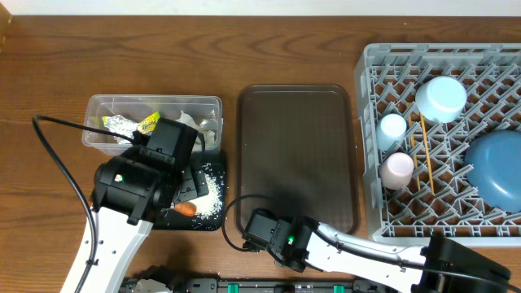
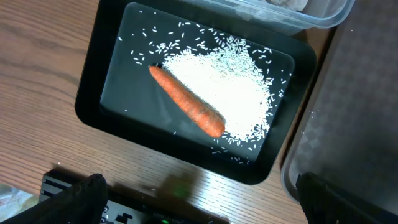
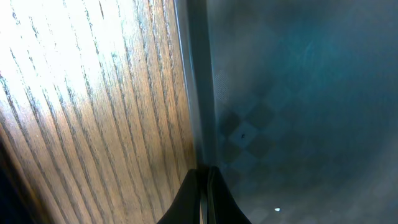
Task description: Sort waste into correct bins and load items into the dishwasher rack
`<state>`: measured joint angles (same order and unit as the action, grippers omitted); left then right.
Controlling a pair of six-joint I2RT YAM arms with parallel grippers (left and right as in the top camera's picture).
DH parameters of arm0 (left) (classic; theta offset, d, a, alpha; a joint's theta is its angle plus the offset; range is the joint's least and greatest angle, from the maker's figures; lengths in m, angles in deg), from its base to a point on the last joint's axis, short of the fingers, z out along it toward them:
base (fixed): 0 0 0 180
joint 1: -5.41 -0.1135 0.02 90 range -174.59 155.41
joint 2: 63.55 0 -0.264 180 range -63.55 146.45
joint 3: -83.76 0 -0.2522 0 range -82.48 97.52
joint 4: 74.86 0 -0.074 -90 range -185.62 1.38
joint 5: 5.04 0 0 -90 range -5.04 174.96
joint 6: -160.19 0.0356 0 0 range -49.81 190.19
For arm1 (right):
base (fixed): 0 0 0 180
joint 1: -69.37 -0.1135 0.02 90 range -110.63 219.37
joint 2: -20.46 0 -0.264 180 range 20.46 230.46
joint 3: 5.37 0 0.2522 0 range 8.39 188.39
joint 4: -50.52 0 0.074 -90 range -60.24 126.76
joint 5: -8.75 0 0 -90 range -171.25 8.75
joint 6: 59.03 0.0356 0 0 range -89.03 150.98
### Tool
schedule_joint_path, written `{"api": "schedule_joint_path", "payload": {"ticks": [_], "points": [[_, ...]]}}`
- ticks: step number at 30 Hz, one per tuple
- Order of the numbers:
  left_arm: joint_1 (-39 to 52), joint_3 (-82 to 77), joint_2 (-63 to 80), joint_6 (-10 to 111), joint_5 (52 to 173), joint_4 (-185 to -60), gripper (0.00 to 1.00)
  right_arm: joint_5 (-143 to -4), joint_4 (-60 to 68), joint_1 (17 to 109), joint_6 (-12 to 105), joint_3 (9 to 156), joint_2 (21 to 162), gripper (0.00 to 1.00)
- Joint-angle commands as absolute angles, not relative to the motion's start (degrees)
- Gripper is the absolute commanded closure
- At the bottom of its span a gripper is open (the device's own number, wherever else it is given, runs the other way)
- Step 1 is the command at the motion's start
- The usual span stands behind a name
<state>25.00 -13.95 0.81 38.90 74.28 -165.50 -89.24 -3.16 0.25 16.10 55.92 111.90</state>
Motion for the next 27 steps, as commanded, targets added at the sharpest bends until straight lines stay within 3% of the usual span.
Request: {"api": "schedule_joint_path", "payload": {"ticks": [1,4,6,12,27], "points": [[24.72,-14.04,0.81,39.07,74.00,-165.72,0.00,-86.81,-3.88,0.36,19.69,55.11,112.51,0.99],[24.72,-14.04,0.81,39.07,74.00,-165.72,0.00,-86.81,-3.88,0.36,19.58,55.11,112.51,0.96],[24.72,-14.04,0.81,39.07,74.00,-165.74,0.00,-86.81,-3.88,0.36,19.58,55.11,112.51,0.75],[24.72,-14.04,0.81,39.07,74.00,-165.72,0.00,-86.77,-3.88,0.36,19.58,55.22,112.49,0.46],[24.72,-14.04,0.81,39.07,74.00,-165.74,0.00,-83.29,-4.25,0.42,18.53,55.59,106.11,0.40]]}}
